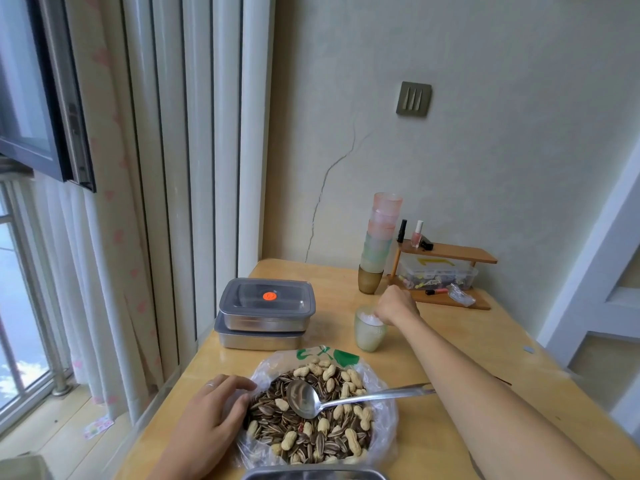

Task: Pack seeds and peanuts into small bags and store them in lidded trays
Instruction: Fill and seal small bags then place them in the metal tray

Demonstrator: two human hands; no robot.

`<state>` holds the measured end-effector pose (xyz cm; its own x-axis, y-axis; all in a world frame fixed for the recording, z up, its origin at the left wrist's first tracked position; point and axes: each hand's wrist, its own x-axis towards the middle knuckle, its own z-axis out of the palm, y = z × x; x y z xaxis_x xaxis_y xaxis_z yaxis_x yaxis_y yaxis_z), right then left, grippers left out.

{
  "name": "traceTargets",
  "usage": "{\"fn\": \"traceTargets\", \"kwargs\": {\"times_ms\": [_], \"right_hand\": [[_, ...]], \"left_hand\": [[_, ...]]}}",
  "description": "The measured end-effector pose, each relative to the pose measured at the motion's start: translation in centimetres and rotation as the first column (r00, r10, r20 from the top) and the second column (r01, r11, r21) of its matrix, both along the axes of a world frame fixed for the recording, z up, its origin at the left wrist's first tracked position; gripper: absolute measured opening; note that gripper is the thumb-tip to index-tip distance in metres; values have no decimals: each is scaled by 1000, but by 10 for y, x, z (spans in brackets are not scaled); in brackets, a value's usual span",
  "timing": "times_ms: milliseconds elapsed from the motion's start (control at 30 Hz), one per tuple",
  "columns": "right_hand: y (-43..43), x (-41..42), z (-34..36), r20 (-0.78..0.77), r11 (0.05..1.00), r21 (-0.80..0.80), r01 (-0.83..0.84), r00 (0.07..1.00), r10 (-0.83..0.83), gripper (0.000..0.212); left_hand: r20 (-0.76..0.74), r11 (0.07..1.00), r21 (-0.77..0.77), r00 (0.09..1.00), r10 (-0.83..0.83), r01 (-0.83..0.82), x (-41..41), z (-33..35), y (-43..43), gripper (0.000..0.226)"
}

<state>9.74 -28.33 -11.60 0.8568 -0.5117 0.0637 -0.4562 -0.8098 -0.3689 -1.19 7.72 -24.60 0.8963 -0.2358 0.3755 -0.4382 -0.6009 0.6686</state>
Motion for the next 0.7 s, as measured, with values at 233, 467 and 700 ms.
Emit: {"fn": "traceTargets", "kwargs": {"times_ms": [233,467,700], "right_hand": [[-11,-3,7,61,989,36,-140,989,138,32],[-8,-40,31,75,965,207,-164,986,152,25],[31,-106,33,242,766,546,-338,940,242,15]], "left_hand": [[18,1000,-17,1000,-18,18,-2,3,1,22],[24,999,-46,999,-25,26,-12,12,3,39],[184,995,-98,982,49,-31,-30,40,-2,32]]}}
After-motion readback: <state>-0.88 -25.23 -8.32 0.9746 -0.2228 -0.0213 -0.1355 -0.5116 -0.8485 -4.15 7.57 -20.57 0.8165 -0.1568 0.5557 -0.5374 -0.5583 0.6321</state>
